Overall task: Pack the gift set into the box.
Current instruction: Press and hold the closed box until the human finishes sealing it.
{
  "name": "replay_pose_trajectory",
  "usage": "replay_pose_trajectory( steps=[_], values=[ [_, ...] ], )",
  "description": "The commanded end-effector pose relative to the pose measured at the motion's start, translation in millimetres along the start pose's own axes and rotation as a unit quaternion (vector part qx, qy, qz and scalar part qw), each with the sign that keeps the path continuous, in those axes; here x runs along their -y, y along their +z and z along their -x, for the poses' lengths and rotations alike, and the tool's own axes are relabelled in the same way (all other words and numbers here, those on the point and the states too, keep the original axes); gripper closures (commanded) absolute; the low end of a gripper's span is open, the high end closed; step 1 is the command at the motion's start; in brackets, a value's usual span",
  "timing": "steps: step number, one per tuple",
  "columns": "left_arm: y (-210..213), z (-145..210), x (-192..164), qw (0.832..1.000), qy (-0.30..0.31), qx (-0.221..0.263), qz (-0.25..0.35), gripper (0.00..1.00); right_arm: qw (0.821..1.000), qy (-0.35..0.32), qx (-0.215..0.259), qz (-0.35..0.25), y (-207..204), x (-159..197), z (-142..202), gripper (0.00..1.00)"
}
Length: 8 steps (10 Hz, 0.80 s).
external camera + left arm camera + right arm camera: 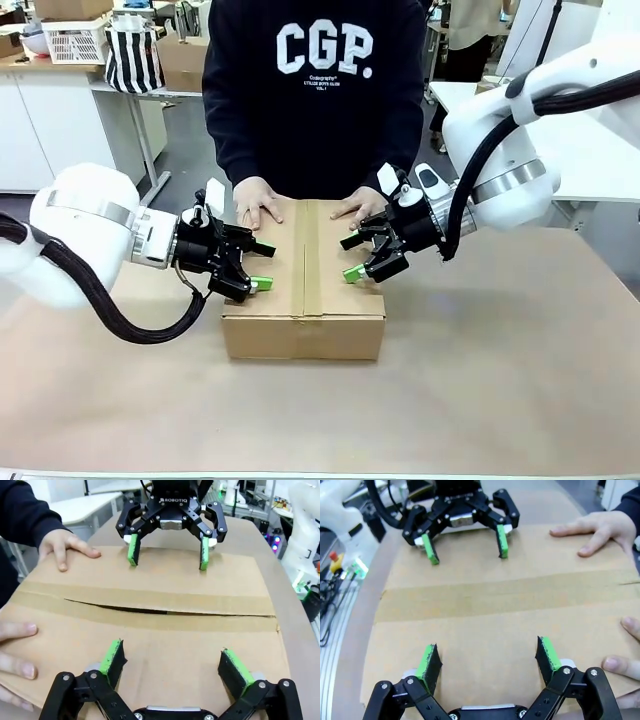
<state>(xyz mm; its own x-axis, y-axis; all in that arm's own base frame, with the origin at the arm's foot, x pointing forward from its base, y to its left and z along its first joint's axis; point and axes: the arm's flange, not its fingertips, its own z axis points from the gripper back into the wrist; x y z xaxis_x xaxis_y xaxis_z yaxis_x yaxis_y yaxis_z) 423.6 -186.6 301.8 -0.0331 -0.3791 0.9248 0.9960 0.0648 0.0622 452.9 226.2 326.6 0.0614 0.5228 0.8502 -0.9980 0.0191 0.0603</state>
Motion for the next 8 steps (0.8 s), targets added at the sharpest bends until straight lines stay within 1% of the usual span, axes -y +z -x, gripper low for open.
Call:
replay_pose_trajectory(
  steps=[1, 8],
  values=[
    [1.5, 1.6, 3.1, 1.000, -0.012, 0.008, -0.013, 0.00, 1.000, -0.001, 0.001, 0.000, -0.2, -0.3, -0.1, 0.00],
    [1.5, 1.6, 3.1, 1.000, -0.012, 0.008, -0.013, 0.00, 1.000, -0.001, 0.001, 0.000, -0.2, -0.3, -0.1, 0.00]
  ],
)
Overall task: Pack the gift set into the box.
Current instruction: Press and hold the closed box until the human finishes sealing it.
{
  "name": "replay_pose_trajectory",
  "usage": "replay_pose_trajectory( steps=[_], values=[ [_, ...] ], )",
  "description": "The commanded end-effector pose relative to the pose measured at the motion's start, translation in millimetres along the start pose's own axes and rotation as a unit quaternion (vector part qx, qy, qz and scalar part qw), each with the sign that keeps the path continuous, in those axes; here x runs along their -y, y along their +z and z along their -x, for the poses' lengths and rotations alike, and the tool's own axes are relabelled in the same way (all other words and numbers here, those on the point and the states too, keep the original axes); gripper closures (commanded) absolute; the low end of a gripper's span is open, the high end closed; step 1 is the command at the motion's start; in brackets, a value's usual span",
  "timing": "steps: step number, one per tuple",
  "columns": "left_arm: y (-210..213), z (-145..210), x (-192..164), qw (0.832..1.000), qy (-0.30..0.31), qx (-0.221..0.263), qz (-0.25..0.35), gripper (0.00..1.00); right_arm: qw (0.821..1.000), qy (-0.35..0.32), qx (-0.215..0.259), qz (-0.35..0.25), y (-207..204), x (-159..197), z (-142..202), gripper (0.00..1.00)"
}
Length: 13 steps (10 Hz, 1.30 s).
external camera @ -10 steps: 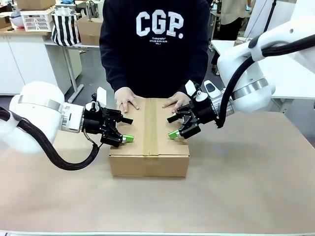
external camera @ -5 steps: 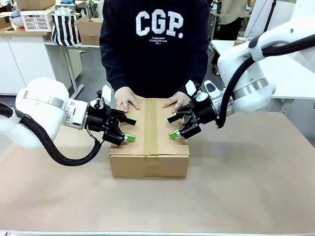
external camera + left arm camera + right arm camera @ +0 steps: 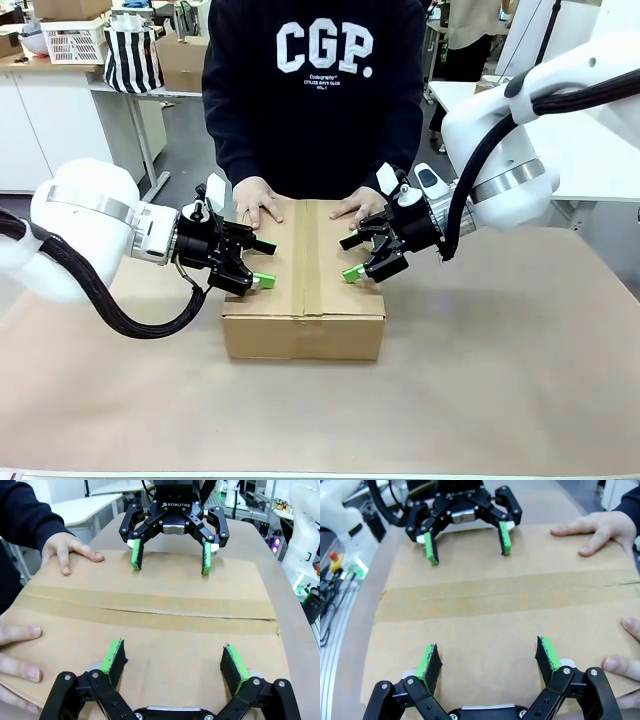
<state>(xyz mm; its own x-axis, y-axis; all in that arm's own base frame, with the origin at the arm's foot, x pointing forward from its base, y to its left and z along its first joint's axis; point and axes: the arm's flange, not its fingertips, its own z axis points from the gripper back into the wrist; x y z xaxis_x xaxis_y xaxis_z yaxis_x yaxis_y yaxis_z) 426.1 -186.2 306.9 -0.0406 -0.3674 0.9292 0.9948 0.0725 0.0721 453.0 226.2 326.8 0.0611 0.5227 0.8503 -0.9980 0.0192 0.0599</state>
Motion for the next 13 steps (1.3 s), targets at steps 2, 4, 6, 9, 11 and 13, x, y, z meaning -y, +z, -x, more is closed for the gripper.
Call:
replay_pose_trajectory(
  steps=[2, 4, 6, 9, 11, 13],
  values=[
    [-0.5, 6.0, 6.0, 1.000, -0.009, 0.002, -0.008, 0.00, 1.000, -0.001, 0.000, 0.000, -0.3, -0.4, 0.0, 0.00],
    [-0.5, 6.0, 6.0, 1.000, -0.009, 0.002, -0.008, 0.00, 1.000, -0.001, 0.000, 0.000, -0.3, -0.4, 0.0, 0.00],
    [-0.5, 6.0, 6.0, 1.000, -0.009, 0.002, -0.008, 0.00, 1.000, -0.001, 0.000, 0.000, -0.3, -0.4, 0.0, 0.00],
    [-0.5, 6.0, 6.0, 1.000, -0.009, 0.002, -0.008, 0.00, 1.000, -0.001, 0.000, 0.000, -0.3, -0.4, 0.0, 0.00],
    [-0.5, 6.0, 6.0, 1.000, -0.009, 0.002, -0.008, 0.00, 1.000, -0.001, 0.000, 0.000, -0.3, -0.4, 0.0, 0.00],
    [-0.5, 6.0, 6.0, 1.000, -0.009, 0.002, -0.008, 0.00, 1.000, -0.001, 0.000, 0.000, -0.3, -0.4, 0.0, 0.00]
  ],
)
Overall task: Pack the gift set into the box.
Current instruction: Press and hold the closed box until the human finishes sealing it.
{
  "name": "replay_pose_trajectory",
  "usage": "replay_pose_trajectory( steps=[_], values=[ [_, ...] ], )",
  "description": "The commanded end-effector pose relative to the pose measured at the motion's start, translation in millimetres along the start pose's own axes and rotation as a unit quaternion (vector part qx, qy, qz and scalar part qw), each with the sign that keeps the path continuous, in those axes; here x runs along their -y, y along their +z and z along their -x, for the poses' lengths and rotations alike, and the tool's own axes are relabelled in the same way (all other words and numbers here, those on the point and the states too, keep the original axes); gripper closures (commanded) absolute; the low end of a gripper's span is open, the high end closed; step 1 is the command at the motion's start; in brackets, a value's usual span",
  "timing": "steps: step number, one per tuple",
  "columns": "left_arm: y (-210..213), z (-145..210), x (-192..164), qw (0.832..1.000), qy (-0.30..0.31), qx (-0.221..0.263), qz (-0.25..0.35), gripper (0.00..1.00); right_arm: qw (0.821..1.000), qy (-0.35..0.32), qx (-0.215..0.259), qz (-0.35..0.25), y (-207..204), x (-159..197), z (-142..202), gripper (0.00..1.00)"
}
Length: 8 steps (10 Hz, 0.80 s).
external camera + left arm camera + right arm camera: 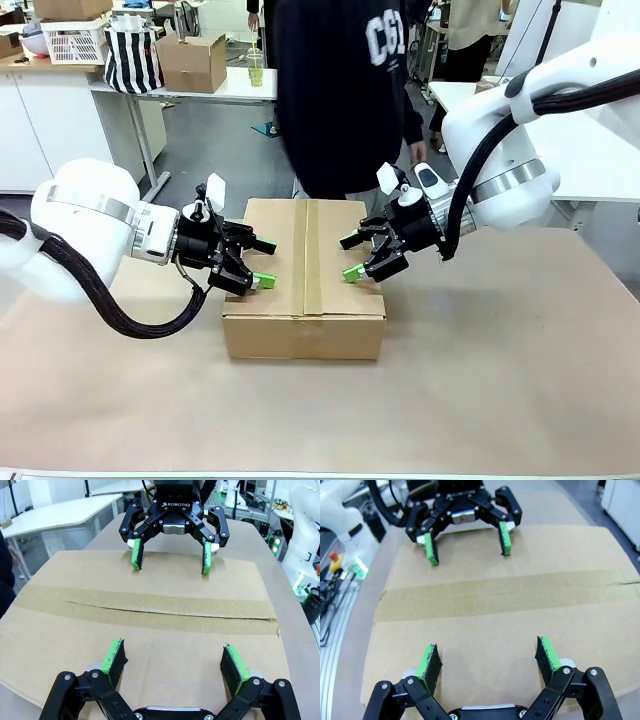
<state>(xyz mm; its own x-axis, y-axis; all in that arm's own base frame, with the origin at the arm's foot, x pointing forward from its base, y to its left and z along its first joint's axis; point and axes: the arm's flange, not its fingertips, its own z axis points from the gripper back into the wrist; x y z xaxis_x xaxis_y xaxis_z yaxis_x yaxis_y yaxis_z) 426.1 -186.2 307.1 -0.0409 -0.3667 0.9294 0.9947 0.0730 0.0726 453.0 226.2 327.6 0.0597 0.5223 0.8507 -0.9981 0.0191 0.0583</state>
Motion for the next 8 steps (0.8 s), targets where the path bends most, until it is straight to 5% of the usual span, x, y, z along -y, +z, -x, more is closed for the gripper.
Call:
replay_pose_trajectory(
  steps=[1, 8],
  values=[
    [-0.5, 6.2, 6.0, 1.000, -0.009, 0.002, -0.007, 0.00, 1.000, -0.001, 0.000, 0.000, -0.7, -0.3, 0.8, 0.00],
    [-0.5, 6.2, 6.0, 1.000, -0.009, 0.002, -0.007, 0.00, 1.000, -0.001, 0.000, 0.000, -0.7, -0.3, 0.8, 0.00]
  ],
)
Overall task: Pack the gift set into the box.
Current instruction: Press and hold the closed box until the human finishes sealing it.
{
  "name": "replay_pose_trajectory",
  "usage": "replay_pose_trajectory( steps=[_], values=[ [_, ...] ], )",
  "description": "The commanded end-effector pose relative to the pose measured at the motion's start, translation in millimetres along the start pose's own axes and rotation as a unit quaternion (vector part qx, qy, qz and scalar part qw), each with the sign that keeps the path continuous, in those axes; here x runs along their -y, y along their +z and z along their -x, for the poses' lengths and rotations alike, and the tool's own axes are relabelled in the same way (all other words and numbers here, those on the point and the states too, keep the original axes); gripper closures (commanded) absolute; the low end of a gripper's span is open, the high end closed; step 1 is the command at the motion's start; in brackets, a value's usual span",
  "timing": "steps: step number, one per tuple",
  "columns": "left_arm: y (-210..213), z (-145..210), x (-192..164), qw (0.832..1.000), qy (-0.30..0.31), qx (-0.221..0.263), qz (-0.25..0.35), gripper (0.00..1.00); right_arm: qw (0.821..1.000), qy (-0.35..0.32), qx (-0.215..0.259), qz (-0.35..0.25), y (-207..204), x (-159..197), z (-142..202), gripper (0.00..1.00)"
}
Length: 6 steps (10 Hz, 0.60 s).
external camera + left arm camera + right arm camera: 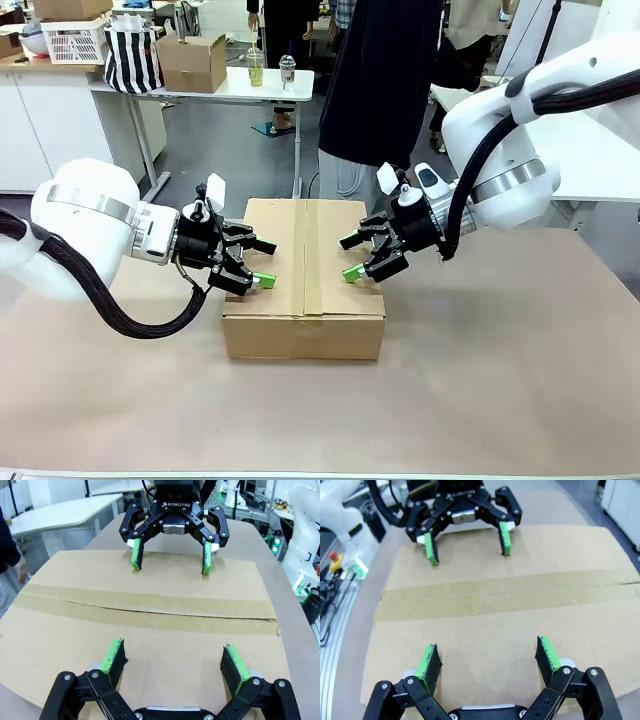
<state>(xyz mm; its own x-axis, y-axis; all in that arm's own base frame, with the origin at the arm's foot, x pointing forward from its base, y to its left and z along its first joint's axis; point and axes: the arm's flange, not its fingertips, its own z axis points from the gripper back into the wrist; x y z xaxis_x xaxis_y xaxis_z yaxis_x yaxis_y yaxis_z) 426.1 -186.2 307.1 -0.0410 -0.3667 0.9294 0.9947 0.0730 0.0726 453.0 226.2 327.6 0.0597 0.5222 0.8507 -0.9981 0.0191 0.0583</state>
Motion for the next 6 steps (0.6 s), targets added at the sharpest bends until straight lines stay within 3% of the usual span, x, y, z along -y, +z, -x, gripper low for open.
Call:
replay_pose_trajectory(
  steps=[1, 6],
  values=[
    [-0.5, 6.2, 6.0, 1.000, -0.009, 0.002, -0.007, 0.00, 1.000, -0.001, 0.000, 0.000, -0.8, -0.3, 0.8, 0.00],
    [-0.5, 6.2, 6.0, 1.000, -0.009, 0.002, -0.007, 0.00, 1.000, -0.001, 0.000, 0.000, -0.8, -0.3, 0.8, 0.00]
  ],
)
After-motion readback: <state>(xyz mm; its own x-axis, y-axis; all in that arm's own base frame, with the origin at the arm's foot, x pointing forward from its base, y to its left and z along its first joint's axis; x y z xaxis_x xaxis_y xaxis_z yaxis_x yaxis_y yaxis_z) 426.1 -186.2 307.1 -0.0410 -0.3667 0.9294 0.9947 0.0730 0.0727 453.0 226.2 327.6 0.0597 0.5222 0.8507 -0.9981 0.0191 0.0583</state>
